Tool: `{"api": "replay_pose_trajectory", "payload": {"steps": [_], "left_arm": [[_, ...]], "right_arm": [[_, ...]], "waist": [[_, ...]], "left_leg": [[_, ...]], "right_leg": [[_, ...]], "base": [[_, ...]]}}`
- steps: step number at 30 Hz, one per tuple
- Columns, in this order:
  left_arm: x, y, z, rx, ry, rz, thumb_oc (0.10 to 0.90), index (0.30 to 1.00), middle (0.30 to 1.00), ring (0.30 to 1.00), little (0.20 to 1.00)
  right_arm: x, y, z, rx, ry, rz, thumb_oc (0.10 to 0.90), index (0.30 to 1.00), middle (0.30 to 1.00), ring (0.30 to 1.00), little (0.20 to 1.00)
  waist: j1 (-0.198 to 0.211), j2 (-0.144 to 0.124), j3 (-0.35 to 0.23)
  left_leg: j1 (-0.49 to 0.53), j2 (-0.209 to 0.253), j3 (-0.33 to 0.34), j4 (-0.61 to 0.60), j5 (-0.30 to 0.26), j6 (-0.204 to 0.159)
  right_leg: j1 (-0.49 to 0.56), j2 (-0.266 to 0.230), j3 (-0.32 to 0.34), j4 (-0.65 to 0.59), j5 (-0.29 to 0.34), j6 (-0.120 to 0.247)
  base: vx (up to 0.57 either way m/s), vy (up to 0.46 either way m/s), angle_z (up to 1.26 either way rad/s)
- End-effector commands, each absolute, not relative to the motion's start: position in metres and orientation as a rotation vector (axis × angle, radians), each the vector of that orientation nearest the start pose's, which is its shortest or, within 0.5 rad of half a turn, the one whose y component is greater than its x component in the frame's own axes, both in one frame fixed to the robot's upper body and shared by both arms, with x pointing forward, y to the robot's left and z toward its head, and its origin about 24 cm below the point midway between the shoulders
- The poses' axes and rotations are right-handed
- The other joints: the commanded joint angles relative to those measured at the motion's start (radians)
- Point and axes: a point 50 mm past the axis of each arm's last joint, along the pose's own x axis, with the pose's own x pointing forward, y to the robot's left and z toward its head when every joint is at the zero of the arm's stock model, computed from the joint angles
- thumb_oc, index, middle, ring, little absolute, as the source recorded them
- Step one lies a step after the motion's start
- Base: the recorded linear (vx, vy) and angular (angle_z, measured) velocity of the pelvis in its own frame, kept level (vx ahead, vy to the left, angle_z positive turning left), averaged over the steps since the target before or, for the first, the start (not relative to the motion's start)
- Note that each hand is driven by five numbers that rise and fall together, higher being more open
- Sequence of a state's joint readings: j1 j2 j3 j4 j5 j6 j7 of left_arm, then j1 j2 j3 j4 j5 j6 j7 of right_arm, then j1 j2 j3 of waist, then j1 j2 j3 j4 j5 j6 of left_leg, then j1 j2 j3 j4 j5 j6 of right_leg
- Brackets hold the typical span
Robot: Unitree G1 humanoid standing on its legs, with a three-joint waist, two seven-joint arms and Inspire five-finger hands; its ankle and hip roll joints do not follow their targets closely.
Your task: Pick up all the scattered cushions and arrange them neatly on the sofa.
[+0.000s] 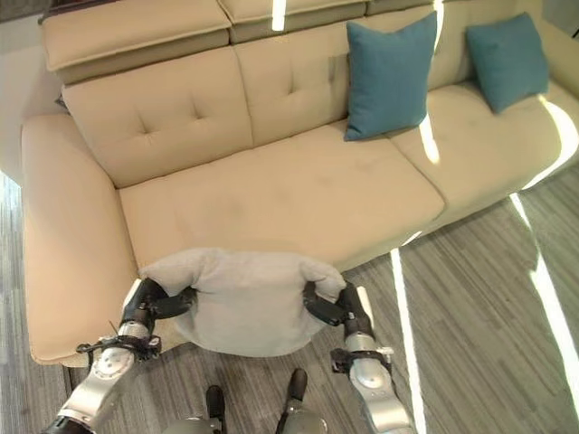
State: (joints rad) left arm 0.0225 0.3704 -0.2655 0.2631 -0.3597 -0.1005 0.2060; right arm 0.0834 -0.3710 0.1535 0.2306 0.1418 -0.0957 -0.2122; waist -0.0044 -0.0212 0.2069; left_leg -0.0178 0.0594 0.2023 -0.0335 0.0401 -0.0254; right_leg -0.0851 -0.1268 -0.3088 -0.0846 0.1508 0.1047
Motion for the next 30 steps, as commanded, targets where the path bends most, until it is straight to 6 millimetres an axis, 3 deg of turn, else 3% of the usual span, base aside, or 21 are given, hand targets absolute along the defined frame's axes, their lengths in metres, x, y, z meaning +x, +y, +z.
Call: {"api": "replay_pose_trajectory", "payload": {"steps": [1, 5, 6, 8, 11, 14, 16, 17, 18, 20, 24, 30], "left_arm": [[0.262, 0.146, 0.048, -0.027, -0.097, -0.153, 0.4, 0.3, 0.3, 0.3, 0.3], [0.264, 0.14, 0.049, -0.048, -0.097, -0.165, 0.4, 0.3, 0.3, 0.3, 0.3], [0.263, 0.136, 0.045, -0.043, -0.077, -0.184, 0.4, 0.3, 0.3, 0.3, 0.3], [0.265, 0.136, 0.044, -0.03, -0.065, -0.185, 0.4, 0.3, 0.3, 0.3, 0.3], [0.263, 0.139, 0.044, -0.024, -0.068, -0.181, 0.4, 0.3, 0.3, 0.3, 0.3], [0.261, 0.145, 0.043, -0.004, -0.063, -0.168, 0.4, 0.3, 0.3, 0.3, 0.3], [0.261, 0.151, 0.046, 0.011, -0.072, -0.155, 0.4, 0.3, 0.3, 0.3, 0.3], [0.261, 0.154, 0.047, 0.014, -0.08, -0.146, 0.4, 0.3, 0.3, 0.3, 0.3], [0.261, 0.155, 0.049, 0.011, -0.089, -0.14, 0.4, 0.3, 0.3, 0.3, 0.3], [0.261, 0.154, 0.049, -0.002, -0.091, -0.135, 0.4, 0.3, 0.3, 0.3, 0.3], [0.262, 0.149, 0.048, -0.02, -0.093, -0.144, 0.4, 0.3, 0.3, 0.3, 0.3], [0.26, 0.145, 0.046, -0.044, -0.084, -0.159, 0.4, 0.3, 0.3, 0.3, 0.3]], "right_arm": [[0.252, -0.201, 0.057, -0.221, -0.156, -0.073, 0.4, 0.3, 0.3, 0.3, 0.3], [0.254, -0.207, 0.058, -0.238, -0.15, -0.092, 0.4, 0.3, 0.3, 0.3, 0.3], [0.252, -0.211, 0.057, -0.24, -0.142, -0.109, 0.4, 0.3, 0.3, 0.3, 0.3], [0.252, -0.211, 0.055, -0.238, -0.133, -0.123, 0.4, 0.3, 0.3, 0.3, 0.3], [0.252, -0.207, 0.05, -0.224, -0.116, -0.118, 0.4, 0.3, 0.3, 0.3, 0.3], [0.253, -0.201, 0.048, -0.215, -0.111, -0.097, 0.4, 0.3, 0.3, 0.3, 0.3], [0.257, -0.193, 0.049, -0.207, -0.114, -0.067, 0.4, 0.3, 0.3, 0.3, 0.3], [0.258, -0.19, 0.05, -0.196, -0.12, -0.057, 0.4, 0.3, 0.3, 0.3, 0.3], [0.257, -0.189, 0.05, -0.192, -0.122, -0.055, 0.4, 0.3, 0.3, 0.3, 0.3], [0.258, -0.189, 0.05, -0.195, -0.124, -0.055, 0.4, 0.3, 0.3, 0.3, 0.3], [0.257, -0.196, 0.049, -0.203, -0.118, -0.089, 0.4, 0.3, 0.3, 0.3, 0.3], [0.254, -0.206, 0.047, -0.205, -0.108, -0.113, 0.4, 0.3, 0.3, 0.3, 0.3]], "waist": [[-0.004, -0.027, -0.057], [-0.002, -0.022, -0.037], [-0.007, -0.033, -0.044], [-0.007, -0.029, -0.055], [0.008, -0.03, -0.064], [0.034, -0.038, -0.082], [0.029, -0.029, -0.065], [0.025, -0.016, -0.054], [0.025, -0.01, -0.053], [0.019, -0.007, -0.052], [-0.011, -0.033, -0.05], [-0.011, -0.044, -0.078]], "left_leg": [[-0.095, 0.024, -0.097, 0.401, -0.162, -0.043], [-0.201, 0.017, -0.151, 0.519, -0.129, -0.048], [-0.232, 0.008, -0.12, 0.418, -0.151, -0.034], [-0.259, 0.006, -0.051, 0.28, -0.086, -0.027], [-0.254, -0.014, -0.075, 0.223, -0.064, -0.024], [-0.175, -0.048, -0.072, 0.164, -0.095, 0.014], [-0.134, -0.053, -0.069, 0.143, -0.1, 0.045], [-0.119, -0.05, -0.079, 0.137, -0.103, 0.056], [-0.096, -0.058, -0.09, 0.125, -0.113, 0.06], [-0.077, -0.063, -0.106, 0.113, -0.119, 0.057], [-0.06, -0.099, -0.175, 0.124, -0.142, 0.047], [-0.066, -0.077, -0.198, 0.164, -0.151, -0.003]], "right_leg": [[0.014, 0.012, 0.046, 0.11, -0.164, 0.006], [0.044, 0.034, 0.039, 0.089, -0.192, -0.025], [0.06, 0.029, 0.029, 0.071, -0.201, -0.015], [0.075, 0.042, 0.025, 0.055, -0.207, -0.01], [0.09, 0.061, 0.044, 0.065, -0.23, -0.005], [0.082, 0.018, 0.051, 0.19, -0.256, 0.036], [0.005, -0.02, 0.071, 0.378, -0.219, 0.08], [-0.039, -0.027, 0.083, 0.456, -0.208, 0.088], [-0.068, -0.032, 0.091, 0.456, -0.214, 0.08], [-0.086, -0.019, 0.114, 0.39, -0.22, 0.064], [-0.096, 0.033, 0.273, 0.181, -0.159, 0.062], [-0.004, 0.045, 0.216, 0.086, -0.149, 0.032]], "base": [[0.06, -0.234, 0.25], [0.09, -0.172, 0.4], [0.19, -0.022, 0.17], [0.24, 0.041, 0.38], [0.23, 0.117, -0.27], [0.25, 0.238, -0.71], [0.11, 0.217, -0.2], [0.11, 0.144, 0.19], [0.14, 0.086, 0.47], [0.14, -0.019, 0.54], [0.14, -0.131, 0.69], [0.09, -0.185, 0.69]]}}
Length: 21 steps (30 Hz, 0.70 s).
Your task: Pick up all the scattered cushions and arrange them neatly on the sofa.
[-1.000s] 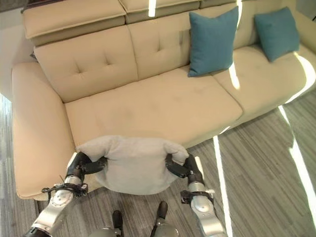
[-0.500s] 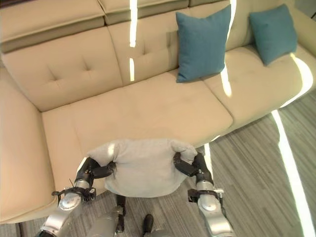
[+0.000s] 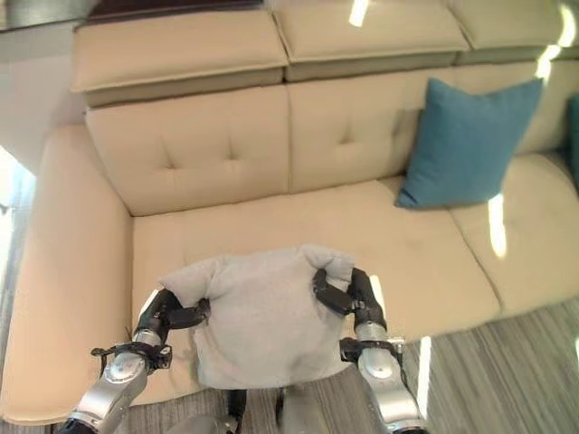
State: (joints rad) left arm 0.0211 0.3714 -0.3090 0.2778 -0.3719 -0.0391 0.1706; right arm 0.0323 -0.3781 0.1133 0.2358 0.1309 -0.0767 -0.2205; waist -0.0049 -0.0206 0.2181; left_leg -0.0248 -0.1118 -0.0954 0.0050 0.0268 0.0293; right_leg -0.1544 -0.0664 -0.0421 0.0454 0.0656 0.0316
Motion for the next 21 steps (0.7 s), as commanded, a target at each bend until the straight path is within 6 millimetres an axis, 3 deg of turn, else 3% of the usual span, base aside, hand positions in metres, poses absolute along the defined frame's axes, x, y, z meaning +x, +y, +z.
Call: {"api": "replay_pose_trajectory", "payload": {"steps": [1, 8, 10, 21], "left_arm": [[0.26, 0.144, 0.045, -0.049, -0.081, -0.161, 0.4, 0.3, 0.3, 0.3, 0.3], [0.259, 0.141, 0.044, -0.063, -0.068, -0.172, 0.4, 0.3, 0.3, 0.3, 0.3], [0.261, 0.137, 0.046, -0.059, -0.075, -0.188, 0.4, 0.3, 0.3, 0.3, 0.3], [0.253, 0.152, 0.041, -0.036, -0.053, -0.146, 0.4, 0.3, 0.3, 0.3, 0.3]], "right_arm": [[0.253, -0.209, 0.048, -0.209, -0.11, -0.123, 0.4, 0.3, 0.3, 0.3, 0.3], [0.25, -0.218, 0.047, -0.218, -0.101, -0.14, 0.4, 0.3, 0.3, 0.3, 0.3], [0.249, -0.221, 0.048, -0.218, -0.102, -0.161, 0.4, 0.3, 0.3, 0.3, 0.3], [0.255, -0.211, 0.047, -0.233, -0.091, -0.116, 0.4, 0.3, 0.3, 0.3, 0.3]], "waist": [[-0.014, -0.047, -0.09], [-0.028, -0.044, -0.107], [-0.041, -0.043, -0.116], [-0.003, -0.049, -0.128]], "left_leg": [[-0.074, 0.1, 0.092, 0.15, -0.136, -0.067], [-0.084, 0.119, 0.1, 0.152, -0.119, -0.083], [-0.075, 0.14, 0.143, 0.128, -0.111, -0.084], [-0.02, 0.111, 0.125, 0.046, -0.116, -0.05]], "right_leg": [[0.08, -0.013, -0.064, -0.053, -0.067, 0.098], [0.136, -0.005, -0.14, -0.093, -0.083, 0.078], [0.144, -0.016, -0.18, -0.095, -0.089, 0.078], [0.123, -0.035, -0.151, -0.039, -0.081, 0.109]], "base": [[0.11, -0.262, 1.04], [0.02, -0.069, 0.51], [0.0, 0.035, 0.53], [0.02, 0.091, -0.03]]}}
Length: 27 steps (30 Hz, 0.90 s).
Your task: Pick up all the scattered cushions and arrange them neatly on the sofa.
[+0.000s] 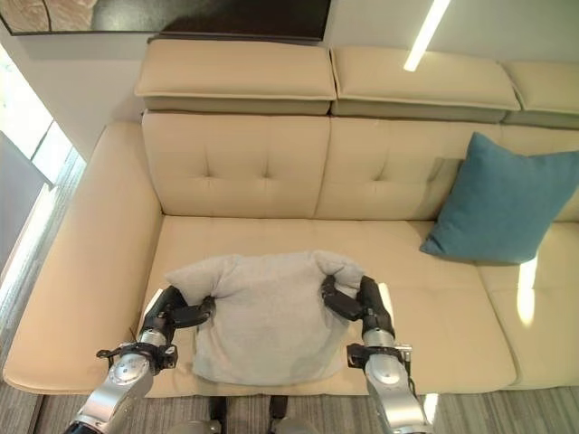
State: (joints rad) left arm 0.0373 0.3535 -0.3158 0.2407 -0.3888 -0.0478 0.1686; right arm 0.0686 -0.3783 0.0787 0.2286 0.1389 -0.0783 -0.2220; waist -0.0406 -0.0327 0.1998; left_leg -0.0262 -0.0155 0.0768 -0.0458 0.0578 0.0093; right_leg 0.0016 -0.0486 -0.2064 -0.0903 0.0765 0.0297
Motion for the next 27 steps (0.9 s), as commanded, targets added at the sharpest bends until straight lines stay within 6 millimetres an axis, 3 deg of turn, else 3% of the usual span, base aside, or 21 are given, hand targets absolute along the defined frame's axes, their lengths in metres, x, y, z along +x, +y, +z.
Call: {"api": "replay_pose_trajectory", "payload": {"steps": [1, 4, 7, 14, 19, 20, 21, 22, 26, 27], "left_arm": [[0.253, 0.153, 0.041, -0.034, -0.053, -0.142, 0.4, 0.3, 0.3, 0.3, 0.3], [0.253, 0.159, 0.042, -0.024, -0.061, -0.126, 0.4, 0.3, 0.3, 0.3, 0.3], [0.258, 0.16, 0.047, -0.013, -0.086, -0.121, 0.4, 0.3, 0.3, 0.3, 0.3], [0.268, 0.157, 0.065, -0.009, -0.165, -0.087, 0.4, 0.3, 0.3, 0.3, 0.3], [0.292, 0.149, 0.117, 0.014, -0.38, -0.042, 0.4, 0.3, 0.3, 0.3, 0.3], [0.293, 0.149, 0.117, 0.014, -0.382, -0.041, 0.4, 0.3, 0.3, 0.3, 0.3], [0.303, 0.145, 0.135, 0.023, -0.444, -0.023, 0.4, 0.3, 0.3, 0.3, 0.3], [0.304, 0.145, 0.136, 0.023, -0.447, -0.022, 0.4, 0.3, 0.3, 0.3, 0.3], [0.327, 0.139, 0.174, 0.019, -0.553, 0.012, 0.4, 0.3, 0.3, 0.3, 0.3], [0.338, 0.137, 0.195, 0.048, -0.602, 0.024, 0.4, 0.3, 0.3, 0.3, 0.3]], "right_arm": [[0.257, -0.209, 0.048, -0.237, -0.093, -0.11, 0.4, 0.3, 0.3, 0.3, 0.3], [0.26, -0.204, 0.05, -0.239, -0.108, -0.096, 0.4, 0.3, 0.3, 0.3, 0.3], [0.261, -0.205, 0.053, -0.247, -0.122, -0.105, 0.4, 0.3, 0.3, 0.3, 0.3], [0.269, -0.21, 0.067, -0.283, -0.175, -0.122, 0.4, 0.3, 0.3, 0.3, 0.3], [0.293, -0.198, 0.12, -0.291, -0.389, -0.126, 0.4, 0.3, 0.3, 0.3, 0.3], [0.294, -0.198, 0.121, -0.291, -0.391, -0.126, 0.4, 0.3, 0.3, 0.3, 0.3], [0.304, -0.191, 0.137, -0.287, -0.449, -0.126, 0.4, 0.3, 0.3, 0.3, 0.3], [0.304, -0.191, 0.138, -0.287, -0.452, -0.127, 0.4, 0.3, 0.3, 0.3, 0.3], [0.325, -0.177, 0.175, -0.278, -0.562, -0.134, 0.4, 0.3, 0.3, 0.3, 0.3], [0.334, -0.173, 0.196, -0.283, -0.617, -0.152, 0.4, 0.3, 0.3, 0.3, 0.3]], "waist": [[0.036, -0.035, -0.104], [0.039, -0.026, -0.083], [0.028, -0.032, -0.078], [0.033, -0.039, -0.116], [0.038, -0.027, -0.136], [0.037, -0.026, -0.135], [0.041, -0.022, -0.137], [0.04, -0.022, -0.135], [0.041, -0.006, -0.125], [0.038, 0.003, -0.117]], "left_leg": [[-0.018, 0.012, -0.049, 0.095, -0.146, -0.024], [-0.024, 0.012, -0.05, 0.082, -0.137, -0.009], [-0.029, 0.001, -0.066, 0.082, -0.135, -0.011], [-0.008, 0.014, -0.083, 0.023, -0.115, -0.04], [0.004, 0.03, -0.104, -0.041, -0.087, -0.063], [0.003, 0.031, -0.105, -0.041, -0.087, -0.063], [-0.005, 0.032, -0.106, -0.041, -0.085, -0.067], [-0.006, 0.032, -0.106, -0.041, -0.085, -0.067], [-0.037, 0.035, -0.108, -0.041, -0.074, -0.077], [-0.061, 0.035, -0.11, -0.041, -0.066, -0.08]], "right_leg": [[-0.05, -0.058, 0.02, 0.131, -0.094, 0.113], [-0.125, -0.066, 0.062, 0.24, -0.108, 0.142], [-0.131, -0.054, 0.15, 0.2, -0.108, 0.141], [-0.069, -0.051, 0.095, 0.074, -0.079, 0.122], [-0.044, -0.038, 0.047, 0.003, -0.076, 0.121], [-0.045, -0.037, 0.047, 0.003, -0.076, 0.12], [-0.052, -0.035, 0.041, 0.003, -0.081, 0.121], [-0.052, -0.035, 0.04, 0.003, -0.081, 0.121], [-0.079, -0.034, 0.039, 0.003, -0.081, 0.122], [-0.1, -0.033, 0.041, 0.003, -0.077, 0.124]], "base": [[-0.05, 0.114, -0.4], [-0.06, 0.07, -0.28], [0.03, -0.02, 0.0], [0.12, -0.082, 0.22], [0.11, -0.077, 0.4], [0.03, -0.038, 0.2], [0.01, -0.019, 0.08], [0.01, -0.021, 0.07], [-0.02, -0.009, 0.1], [-0.04, -0.001, 0.13]]}}
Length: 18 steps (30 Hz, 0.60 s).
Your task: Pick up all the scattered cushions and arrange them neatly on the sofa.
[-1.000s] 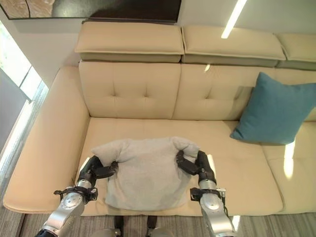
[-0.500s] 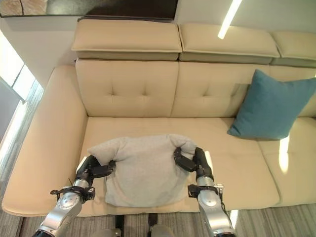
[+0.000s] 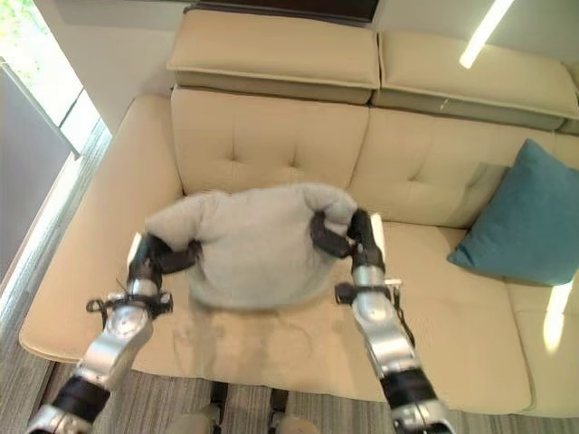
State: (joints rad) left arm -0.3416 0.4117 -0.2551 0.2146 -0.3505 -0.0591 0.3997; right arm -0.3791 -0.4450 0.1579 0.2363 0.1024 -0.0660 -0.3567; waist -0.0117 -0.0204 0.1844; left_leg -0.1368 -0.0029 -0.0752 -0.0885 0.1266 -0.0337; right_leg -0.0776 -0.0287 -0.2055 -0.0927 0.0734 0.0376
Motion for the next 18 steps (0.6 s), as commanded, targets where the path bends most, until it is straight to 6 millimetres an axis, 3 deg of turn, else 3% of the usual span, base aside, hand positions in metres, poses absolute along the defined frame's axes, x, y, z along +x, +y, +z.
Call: {"api": "replay_pose_trajectory", "payload": {"steps": [1, 3, 5, 10, 13, 18], "left_arm": [[0.339, 0.137, 0.197, 0.048, -0.605, 0.024, 0.4, 0.3, 0.3, 0.3, 0.3], [0.344, 0.136, 0.207, 0.058, -0.628, 0.031, 0.4, 0.3, 0.3, 0.3, 0.3], [0.355, 0.134, 0.228, 0.071, -0.667, 0.05, 0.4, 0.3, 0.3, 0.3, 0.3], [0.367, 0.133, 0.25, 0.157, -0.705, 0.067, 0.4, 0.3, 0.3, 0.3, 0.3], [0.383, 0.145, 0.267, 0.235, -0.684, 0.12, 0.4, 0.3, 0.3, 0.3, 0.3], [0.386, 0.154, 0.272, 0.199, -0.678, 0.161, 0.4, 0.3, 0.3, 0.3, 0.3]], "right_arm": [[0.335, -0.173, 0.197, -0.282, -0.62, -0.152, 0.4, 0.3, 0.3, 0.3, 0.3], [0.338, -0.17, 0.207, -0.287, -0.644, -0.154, 0.4, 0.3, 0.3, 0.3, 0.3], [0.346, -0.167, 0.23, -0.295, -0.706, -0.191, 0.4, 0.3, 0.3, 0.3, 0.3], [0.354, -0.168, 0.252, -0.334, -0.761, -0.263, 0.4, 0.3, 0.3, 0.3, 0.3], [0.366, -0.169, 0.275, -0.373, -0.788, -0.328, 0.4, 0.3, 0.3, 0.3, 0.3], [0.37, -0.175, 0.284, -0.393, -0.794, -0.379, 0.4, 0.3, 0.3, 0.3, 0.3]], "waist": [[0.009, -0.01, -0.1], [0.006, -0.004, -0.095], [-0.003, 0.01, -0.087], [-0.016, 0.023, -0.089], [-0.031, 0.036, -0.08], [-0.037, 0.044, -0.072]], "left_leg": [[0.048, 0.023, 0.041, 0.001, -0.134, -0.038], [0.035, 0.023, 0.041, 0.001, -0.13, -0.04], [-0.004, 0.019, 0.04, 0.001, -0.119, -0.042], [-0.05, 0.011, 0.042, 0.001, -0.108, -0.045], [-0.114, 0.005, 0.062, 0.001, -0.087, -0.053], [-0.143, 0.003, 0.071, 0.001, -0.077, -0.052]], "right_leg": [[-0.022, -0.053, 0.039, 0.005, -0.074, 0.116], [-0.035, -0.053, 0.039, 0.005, -0.071, 0.115], [-0.075, -0.052, 0.043, 0.005, -0.061, 0.112], [-0.118, -0.051, 0.051, 0.005, -0.05, 0.109], [-0.184, -0.057, 0.06, 0.005, -0.022, 0.111], [-0.216, -0.057, 0.071, 0.005, -0.011, 0.113]], "base": [[-0.05, 0.002, 0.14], [-0.03, 0.006, 0.12], [-0.04, 0.021, 0.08], [-0.01, 0.005, 0.01], [-0.09, 0.025, -0.01], [-0.02, 0.018, -0.07]]}}
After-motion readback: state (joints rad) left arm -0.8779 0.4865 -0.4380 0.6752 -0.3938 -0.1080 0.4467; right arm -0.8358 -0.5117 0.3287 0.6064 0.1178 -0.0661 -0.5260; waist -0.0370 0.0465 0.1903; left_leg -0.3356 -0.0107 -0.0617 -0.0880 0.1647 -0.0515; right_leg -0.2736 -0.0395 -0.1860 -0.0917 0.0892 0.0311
